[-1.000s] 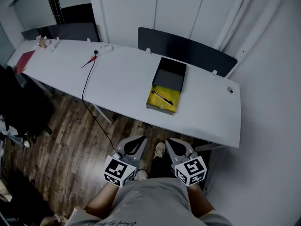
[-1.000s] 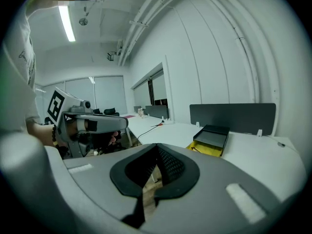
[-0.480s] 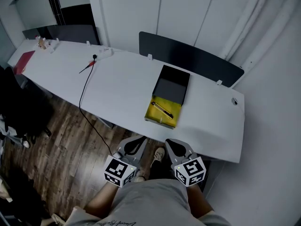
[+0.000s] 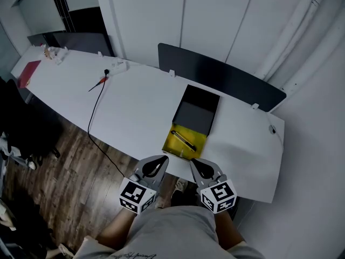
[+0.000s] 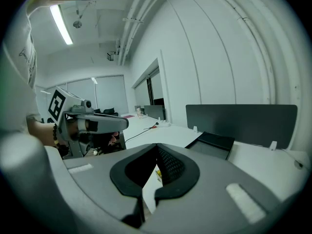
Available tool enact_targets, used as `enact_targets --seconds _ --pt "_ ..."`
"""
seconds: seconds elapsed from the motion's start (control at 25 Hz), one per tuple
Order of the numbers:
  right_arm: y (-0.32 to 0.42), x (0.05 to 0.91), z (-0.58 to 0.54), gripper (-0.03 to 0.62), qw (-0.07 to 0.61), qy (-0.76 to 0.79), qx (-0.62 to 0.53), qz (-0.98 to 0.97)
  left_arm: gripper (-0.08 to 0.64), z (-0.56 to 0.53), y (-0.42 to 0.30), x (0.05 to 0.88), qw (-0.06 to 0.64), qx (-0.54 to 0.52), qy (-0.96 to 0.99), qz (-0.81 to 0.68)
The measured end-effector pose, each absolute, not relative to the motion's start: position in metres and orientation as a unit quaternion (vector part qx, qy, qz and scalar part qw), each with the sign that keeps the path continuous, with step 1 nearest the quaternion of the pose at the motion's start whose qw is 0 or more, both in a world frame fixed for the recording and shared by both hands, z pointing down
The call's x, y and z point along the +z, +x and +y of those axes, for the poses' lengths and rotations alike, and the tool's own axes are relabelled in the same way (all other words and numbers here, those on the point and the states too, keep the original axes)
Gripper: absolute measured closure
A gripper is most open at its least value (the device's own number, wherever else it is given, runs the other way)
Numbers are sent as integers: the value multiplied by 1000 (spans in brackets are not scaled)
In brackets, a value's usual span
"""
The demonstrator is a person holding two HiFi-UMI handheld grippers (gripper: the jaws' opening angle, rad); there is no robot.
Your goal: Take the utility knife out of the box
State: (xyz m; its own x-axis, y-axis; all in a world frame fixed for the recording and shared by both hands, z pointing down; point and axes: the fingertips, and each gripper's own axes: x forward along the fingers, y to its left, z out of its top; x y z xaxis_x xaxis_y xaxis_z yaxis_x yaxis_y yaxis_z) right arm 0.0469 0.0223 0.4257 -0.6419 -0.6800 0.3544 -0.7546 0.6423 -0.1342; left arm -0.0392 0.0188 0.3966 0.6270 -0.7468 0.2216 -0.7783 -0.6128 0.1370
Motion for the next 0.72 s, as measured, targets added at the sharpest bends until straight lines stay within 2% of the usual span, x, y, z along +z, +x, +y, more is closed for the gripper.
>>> enact_targets --seconds 0.72 --pt "82 430 -75 577 146 366 134 -909 558 -73 -5 394 112 72 877 -461"
